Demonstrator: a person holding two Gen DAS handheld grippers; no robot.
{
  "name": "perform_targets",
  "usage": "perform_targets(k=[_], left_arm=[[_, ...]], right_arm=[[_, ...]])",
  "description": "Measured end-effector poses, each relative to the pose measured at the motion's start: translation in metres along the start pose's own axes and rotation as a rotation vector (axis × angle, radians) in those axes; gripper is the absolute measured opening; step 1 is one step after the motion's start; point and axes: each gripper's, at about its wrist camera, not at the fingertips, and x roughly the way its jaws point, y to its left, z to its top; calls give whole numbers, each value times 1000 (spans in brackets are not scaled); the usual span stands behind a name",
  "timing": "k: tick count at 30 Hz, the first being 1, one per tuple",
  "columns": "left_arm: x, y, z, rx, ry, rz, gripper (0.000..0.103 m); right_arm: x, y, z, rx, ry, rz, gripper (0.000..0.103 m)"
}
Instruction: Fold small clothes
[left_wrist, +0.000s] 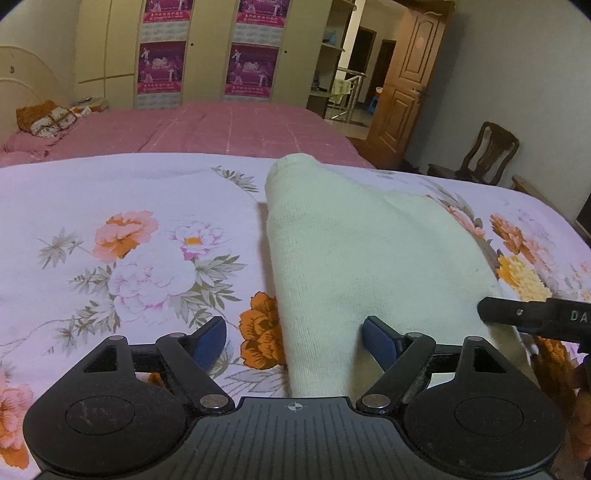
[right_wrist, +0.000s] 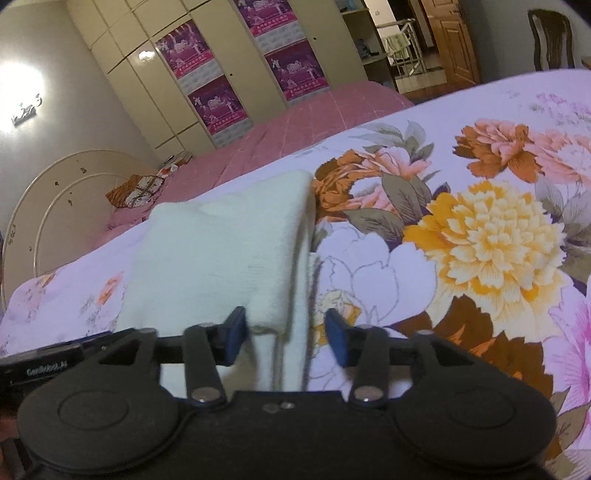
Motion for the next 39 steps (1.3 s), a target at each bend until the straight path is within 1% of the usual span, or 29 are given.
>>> perform_targets(k=[4,5,7,9,10,11,12,13,15,17,19,21,26,27,28,29,30,31,34,36,37,38,39], left_arm=[[-7,-4,5,6,1,22,81],[-11,-3,7,-3,-1,2,80],[-15,5,9,-58,2,-79,80],[-12,15,11,-131,40,-148,80],[-9,21,11,-164,60,-166,75],[-6,25,10,-190,78,-179,72],[-3,30,9,-222,99,-201,72],[1,36,7,-262,120,-221,72],[7,44,4,-311,134,-241,72],[10,49,5,-353,135,-260,72],[13,52,7,-377,141,-268,72],[17,51,8,-372,147,-267,72],[28,38,15,-325,159,-273,72],[29,35,17,-309,160,-269,72],[31,33,19,-299,162,-267,72],[32,32,21,-291,163,-265,72],[33,30,23,-282,162,-261,72],[34,29,24,-273,161,-260,72],[38,24,29,-258,153,-255,71],[39,17,31,-225,147,-240,64],[39,14,32,-210,148,-244,54],[39,15,32,-211,150,-255,49],[38,15,33,-213,148,-259,47]], right_arm=[[-4,-3,3,23,27,30,52],[-8,-5,4,46,28,53,52],[-14,-17,6,123,16,120,52],[-14,-35,8,243,16,197,54],[-12,-42,9,287,20,224,57],[-9,-47,10,321,29,250,59],[-6,-51,11,338,43,273,61],[-2,-52,11,342,59,288,63],[6,-50,11,318,95,297,62],[9,-46,10,292,93,293,61],[10,-44,12,293,93,297,61],[10,-44,15,294,87,303,61],[18,-42,19,265,116,310,60],[19,-38,20,247,125,308,58],[22,-36,21,228,134,303,53],[26,-33,22,206,139,299,53],[26,-31,22,190,135,297,51],[27,-29,21,177,129,292,47],[28,-27,18,165,103,276,38],[25,-23,15,146,85,255,37],[23,-19,13,126,74,239,36],[22,-16,12,109,66,226,36],[21,-11,12,91,59,214,34]])
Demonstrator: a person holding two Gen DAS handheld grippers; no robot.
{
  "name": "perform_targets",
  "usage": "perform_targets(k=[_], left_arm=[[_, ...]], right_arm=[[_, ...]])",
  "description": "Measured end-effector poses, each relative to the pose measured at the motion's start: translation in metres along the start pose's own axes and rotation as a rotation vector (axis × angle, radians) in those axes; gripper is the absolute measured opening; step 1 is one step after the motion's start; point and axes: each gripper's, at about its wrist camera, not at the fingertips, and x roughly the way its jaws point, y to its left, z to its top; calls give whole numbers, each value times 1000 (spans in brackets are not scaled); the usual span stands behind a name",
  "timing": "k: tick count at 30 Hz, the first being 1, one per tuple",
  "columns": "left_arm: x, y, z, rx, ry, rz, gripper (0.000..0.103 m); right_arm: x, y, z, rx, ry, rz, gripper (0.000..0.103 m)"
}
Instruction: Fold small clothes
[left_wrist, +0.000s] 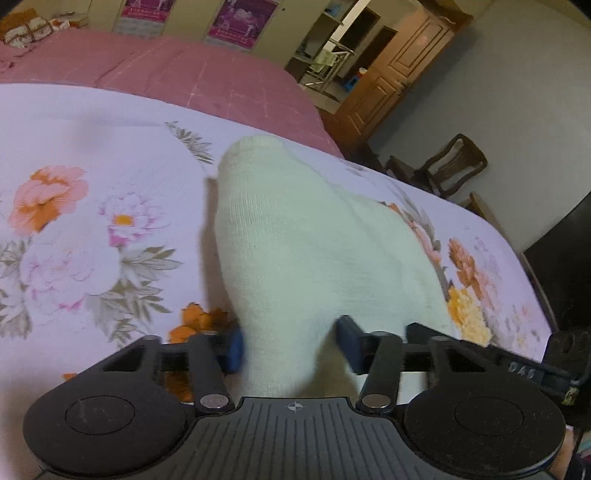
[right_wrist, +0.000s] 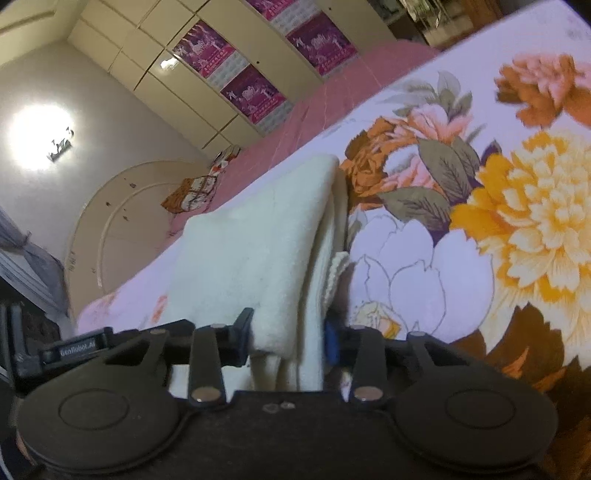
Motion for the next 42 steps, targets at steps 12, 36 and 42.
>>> perform_targets(k=[12,36,42], left_arm=[[-33,-28,7,134,-103,21,27],[-225,108,-23,125,-132,99,27],[-248,161,-44,60,-114,131,27]], right_arm=[[-18,45,1,-152,-62,-104,28],[13,218,-77,-214,-18,-29,28],[44,253,-111,-211,51,8,28]])
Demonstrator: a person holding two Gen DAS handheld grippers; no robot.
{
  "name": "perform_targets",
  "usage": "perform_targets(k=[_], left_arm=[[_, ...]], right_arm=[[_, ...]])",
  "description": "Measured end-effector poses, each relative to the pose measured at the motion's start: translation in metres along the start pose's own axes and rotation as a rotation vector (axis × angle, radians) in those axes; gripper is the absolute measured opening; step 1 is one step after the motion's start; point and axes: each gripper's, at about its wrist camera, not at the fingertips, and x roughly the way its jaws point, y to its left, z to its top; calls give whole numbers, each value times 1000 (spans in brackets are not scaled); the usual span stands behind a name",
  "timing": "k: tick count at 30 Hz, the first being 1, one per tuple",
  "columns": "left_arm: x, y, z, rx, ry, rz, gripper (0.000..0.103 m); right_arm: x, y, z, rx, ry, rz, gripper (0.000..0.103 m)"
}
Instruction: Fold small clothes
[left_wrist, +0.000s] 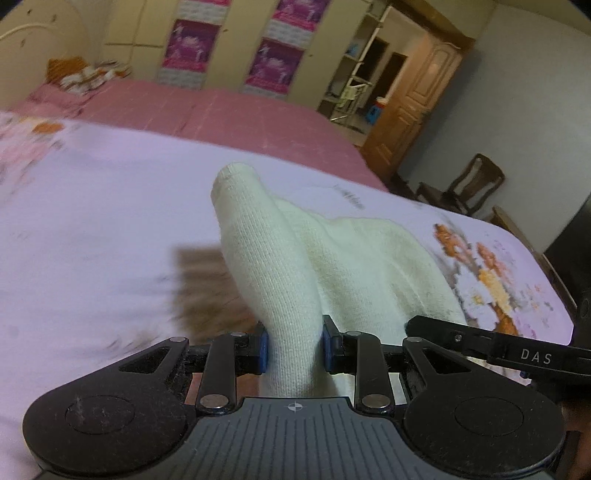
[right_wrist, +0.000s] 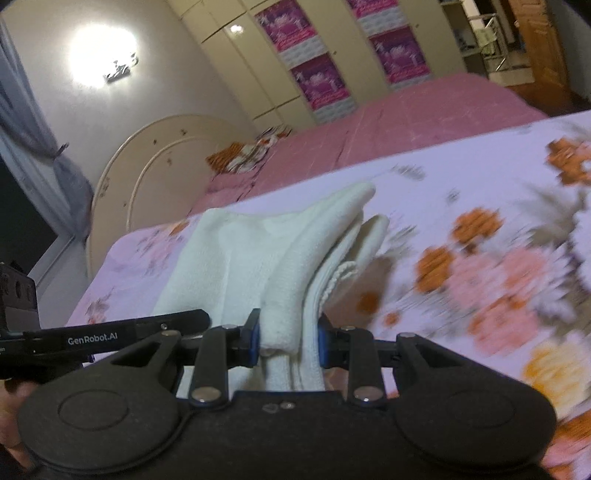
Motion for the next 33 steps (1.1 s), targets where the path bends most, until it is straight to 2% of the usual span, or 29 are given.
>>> perform_targets(k=[6,12,15,18,20,22,27,30,33], left_arm=[[7,21,-18,-31,18,3,27],[23,25,-29,-38,36,4,28],[26,30,-32,-48,29,-3,31],[27,35,-35,-44,25,3,45],[26,40,-39,-35,22,19,60],[27,46,-43,-53,20,15,67],[24,58,-47,-60,6,-6,71],[17,60,-43,-42,9,16,73],[8,56,-35,-6,5,58,74]], right_arm=[[20,17,-16,15,42,3,28],[31,11,-26,42,66,-9,28],[35,1,-30,68,77,-8,28],[37,-8,-34,100,86,3,29],[38,-14,-37,118,89,7,30],[38,-20,-40,130,85,18,31],[33,-26,-43,130,69,23,32],[29,-26,-41,117,69,13,34],[21,-20,-33,67,96,-18,43]])
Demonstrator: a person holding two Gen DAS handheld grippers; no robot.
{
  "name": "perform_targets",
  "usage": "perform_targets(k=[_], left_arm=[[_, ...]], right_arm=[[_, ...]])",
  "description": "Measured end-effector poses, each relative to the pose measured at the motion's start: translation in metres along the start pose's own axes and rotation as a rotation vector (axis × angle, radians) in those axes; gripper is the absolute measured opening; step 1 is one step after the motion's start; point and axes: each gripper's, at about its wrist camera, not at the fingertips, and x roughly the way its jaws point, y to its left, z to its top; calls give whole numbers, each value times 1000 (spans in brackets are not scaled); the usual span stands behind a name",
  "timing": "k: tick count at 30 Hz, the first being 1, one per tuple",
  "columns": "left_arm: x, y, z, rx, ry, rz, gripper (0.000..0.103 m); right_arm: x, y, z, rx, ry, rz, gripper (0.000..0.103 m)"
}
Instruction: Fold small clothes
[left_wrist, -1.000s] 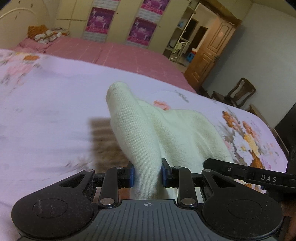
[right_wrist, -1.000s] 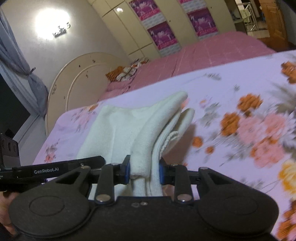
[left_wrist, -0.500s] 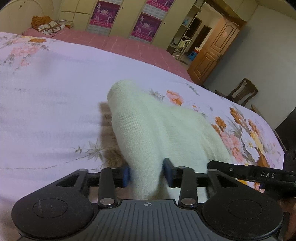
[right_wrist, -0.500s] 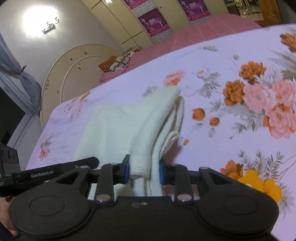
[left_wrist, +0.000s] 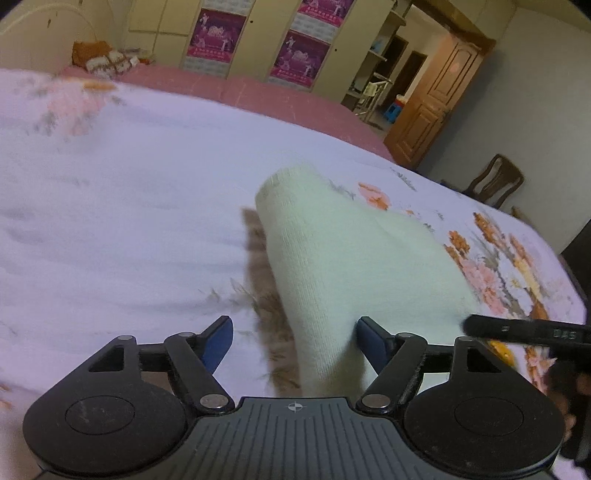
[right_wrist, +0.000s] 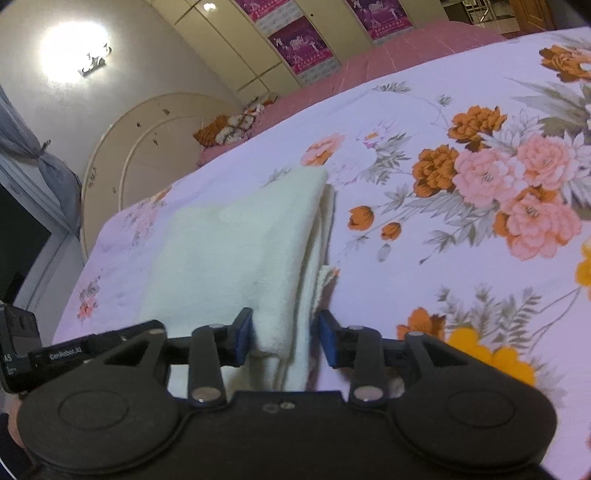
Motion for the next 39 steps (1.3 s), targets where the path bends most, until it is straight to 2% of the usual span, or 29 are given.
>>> perform_targets(k=[3,7,9,12,16,19,23,25,27,30,33,35,37,39], left_arm=[[-9,-8,17,41,-62,31,74],[-2,-21,41,55,-131,28,74],[6,-28,48,55,-142,4,74],[26,-43,52,69,-110,-15,73],[50,-59,48,120,-63,26,74],[58,-64,45,146,-49,36,74],[51,-67,41,187,-56,69,73],[37,-73,38,218,-76,88,73],[20,-71,30,229,-93,92,73],[1,-62,13,209,-97,102,74],[-1,-56,-4,181,-62,111,74],[3,-57,-11,151,-53,105,73],[5,-62,-15,147,-53,99,73],[7,-66,-20,157,-58,110,73]], right_arm=[[-18,11,11,-97,-43,-36,40],[-22,29,34,-163,-118,-53,33],[-11,41,45,-196,-120,-53,31],[7,52,50,-254,-107,-62,29],[35,54,46,-299,-49,-105,26],[49,41,39,-312,-7,-173,23],[45,28,37,-291,-19,-199,23],[40,23,38,-276,-14,-224,27],[21,25,37,-265,-37,-193,26],[-8,36,27,-304,-75,-123,27],[-17,55,2,-410,-53,-91,28],[-9,64,-11,-504,-30,-119,28],[2,67,-24,-576,0,-207,27],[7,57,-23,-535,7,-227,31]])
